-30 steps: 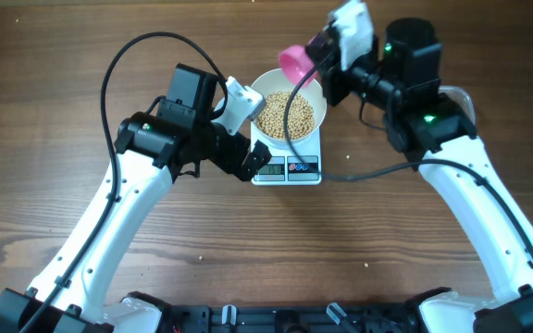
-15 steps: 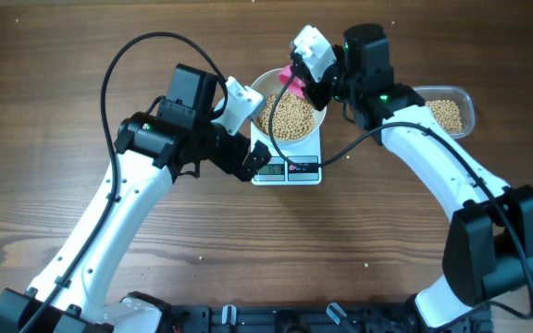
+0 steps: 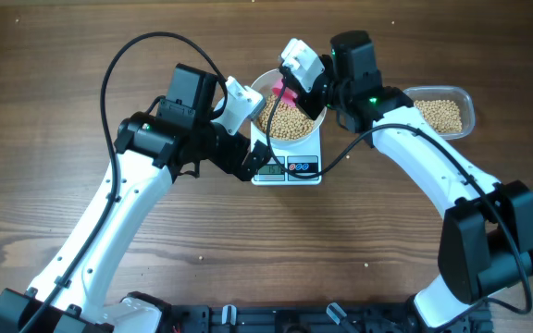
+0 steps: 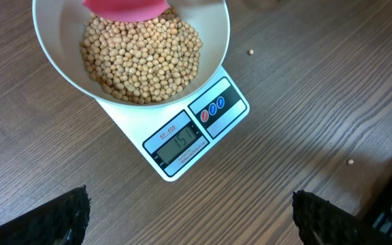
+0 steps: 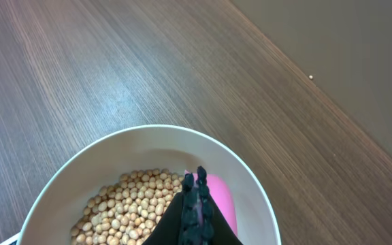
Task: Scoop item into bowl and weigh 150g on scale
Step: 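Tilt the scoop with the right gripper to trickle soybeans into bowl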
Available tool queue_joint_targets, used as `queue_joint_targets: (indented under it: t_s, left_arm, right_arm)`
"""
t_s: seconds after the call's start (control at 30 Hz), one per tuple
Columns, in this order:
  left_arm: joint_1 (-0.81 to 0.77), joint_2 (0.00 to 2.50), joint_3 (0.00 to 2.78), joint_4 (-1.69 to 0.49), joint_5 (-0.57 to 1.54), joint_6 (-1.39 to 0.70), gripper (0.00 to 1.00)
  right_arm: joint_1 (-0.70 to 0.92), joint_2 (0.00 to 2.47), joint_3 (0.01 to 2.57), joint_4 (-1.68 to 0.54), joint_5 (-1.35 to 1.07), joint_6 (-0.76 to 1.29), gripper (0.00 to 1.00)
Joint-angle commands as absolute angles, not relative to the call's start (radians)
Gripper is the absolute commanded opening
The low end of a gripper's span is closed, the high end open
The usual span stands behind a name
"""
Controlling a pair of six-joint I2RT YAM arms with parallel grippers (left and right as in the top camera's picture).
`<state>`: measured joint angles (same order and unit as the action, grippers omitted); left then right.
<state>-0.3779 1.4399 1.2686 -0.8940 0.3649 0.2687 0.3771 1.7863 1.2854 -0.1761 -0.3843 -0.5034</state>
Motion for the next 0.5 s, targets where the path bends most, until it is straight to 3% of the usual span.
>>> queue_joint_targets:
  t_s: [0.0,0.47]
  left_arm:
    - [-0.379,1.436,1.279,-0.892,0.374,0.284,1.0]
    - [-0.379,1.436,1.279,-0.892,0.374,0.284,1.0]
  right_arm:
    - [0.384,1.811,1.298,-0.194,-0.389,-0.525,0.04]
    - [0.386,1.806,1.298,-0.204,-0.428,-0.466,0.04]
